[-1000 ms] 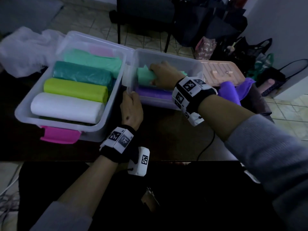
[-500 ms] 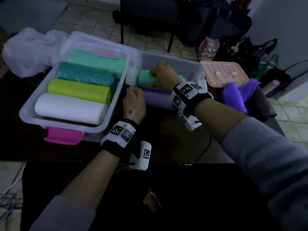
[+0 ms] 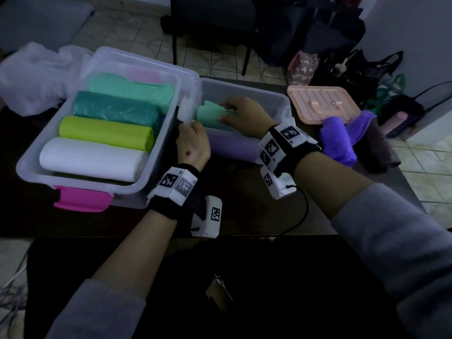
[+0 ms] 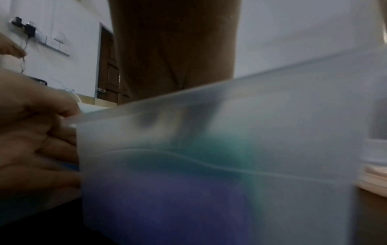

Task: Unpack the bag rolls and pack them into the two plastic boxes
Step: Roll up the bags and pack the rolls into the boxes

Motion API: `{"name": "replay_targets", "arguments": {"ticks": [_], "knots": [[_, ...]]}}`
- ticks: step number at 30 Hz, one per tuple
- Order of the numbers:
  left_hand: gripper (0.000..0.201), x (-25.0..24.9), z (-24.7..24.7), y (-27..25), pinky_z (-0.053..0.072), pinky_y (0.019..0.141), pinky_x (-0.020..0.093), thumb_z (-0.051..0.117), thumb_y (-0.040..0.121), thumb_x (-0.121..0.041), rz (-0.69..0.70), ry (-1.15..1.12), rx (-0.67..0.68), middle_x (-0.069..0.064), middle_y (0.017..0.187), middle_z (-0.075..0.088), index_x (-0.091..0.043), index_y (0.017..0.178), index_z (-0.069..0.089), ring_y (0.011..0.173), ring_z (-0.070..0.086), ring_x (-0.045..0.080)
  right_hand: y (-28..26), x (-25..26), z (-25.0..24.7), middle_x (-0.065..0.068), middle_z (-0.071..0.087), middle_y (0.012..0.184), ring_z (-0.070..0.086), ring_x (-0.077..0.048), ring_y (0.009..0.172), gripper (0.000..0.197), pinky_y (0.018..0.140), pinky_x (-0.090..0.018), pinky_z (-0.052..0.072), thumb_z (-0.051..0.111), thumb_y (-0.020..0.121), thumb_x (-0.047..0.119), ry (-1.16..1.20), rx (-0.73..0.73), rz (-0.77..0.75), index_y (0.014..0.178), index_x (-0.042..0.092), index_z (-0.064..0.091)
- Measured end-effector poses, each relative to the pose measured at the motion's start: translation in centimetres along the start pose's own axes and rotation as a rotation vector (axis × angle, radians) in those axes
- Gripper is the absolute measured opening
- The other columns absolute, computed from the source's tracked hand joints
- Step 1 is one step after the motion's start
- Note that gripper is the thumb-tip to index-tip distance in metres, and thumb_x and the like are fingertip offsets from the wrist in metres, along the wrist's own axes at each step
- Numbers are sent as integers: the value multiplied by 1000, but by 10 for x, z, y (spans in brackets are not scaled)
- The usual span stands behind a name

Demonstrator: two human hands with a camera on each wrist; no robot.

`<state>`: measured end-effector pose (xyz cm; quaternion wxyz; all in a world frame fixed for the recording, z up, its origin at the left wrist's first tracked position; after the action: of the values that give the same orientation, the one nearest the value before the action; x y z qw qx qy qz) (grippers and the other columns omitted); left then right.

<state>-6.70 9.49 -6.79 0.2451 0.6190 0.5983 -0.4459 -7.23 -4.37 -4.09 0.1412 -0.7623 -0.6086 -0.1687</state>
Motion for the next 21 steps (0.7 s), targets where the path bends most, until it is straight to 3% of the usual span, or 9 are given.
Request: {"name": "replay_targets", "arguments": {"ticks": [3,5,7,9,11,14,17,21], "knots": [[47,4,3,-6,27,95,33,20,103,-31,-12,-83,-20,22,139,42,2,129,41,125,41,34,-22,-17,-14,-8,56,127,52,-18,117,37,93,-15,33,58,92,23,103,-188,-30,126,9,57],[52,12,7,-12,26,100,32,22,102,-38,-14,-105,-57,20,141,41,1,134,38,128,40,32,-37,-35,-25,-10,56,122,52,-17,111,30,90,-16,36,56,93,20,144,-365,-5,121,10,60],[56,17,17,-22,19,105,31,31,100,-38,-19,-74,-138,18,146,33,1,140,30,133,32,30,-55,-62,-37,-9,56,120,52,-15,108,27,86,-16,34,53,94,20,150,-501,83,118,12,62],[56,19,29,-39,14,100,28,44,96,-31,-48,-27,-188,16,145,29,-3,142,26,134,27,28,-71,-93,-48,-7,56,121,51,-13,108,25,88,-17,33,52,94,19,130,-570,212,116,14,62],[51,18,50,-57,19,99,27,50,93,-26,-14,3,-80,14,141,35,-8,137,33,131,30,28,-85,-127,-56,-9,54,125,51,-19,115,27,94,-25,38,52,92,17,74,-575,355,117,13,62],[51,9,87,-80,25,108,34,48,93,-33,153,257,250,14,143,35,-11,137,37,132,31,32,-101,-172,-60,-19,52,126,51,-34,116,30,98,-35,38,46,92,10,20,-542,533,116,7,62],[60,2,120,-95,14,115,38,40,96,-39,334,522,424,13,153,16,-10,145,23,142,14,30,-114,-202,-61,-26,51,127,51,-41,114,34,99,-39,38,40,92,7,-46,-463,649,120,4,60],[64,4,147,-103,0,117,42,32,98,-43,441,670,531,13,157,-6,-14,150,8,145,-8,28,-116,-222,-58,-30,46,130,46,-43,120,41,99,-41,35,37,99,23,16,-368,803,127,-4,49]]}}
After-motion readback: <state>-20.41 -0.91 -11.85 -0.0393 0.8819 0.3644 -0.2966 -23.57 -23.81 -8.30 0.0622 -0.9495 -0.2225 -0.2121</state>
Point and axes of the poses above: each hand's wrist, its own y-axis towards the middle knuckle, its own z-axis out of the palm, x = y × z, the point moved 2 cm from there along y, towards the middle knuckle
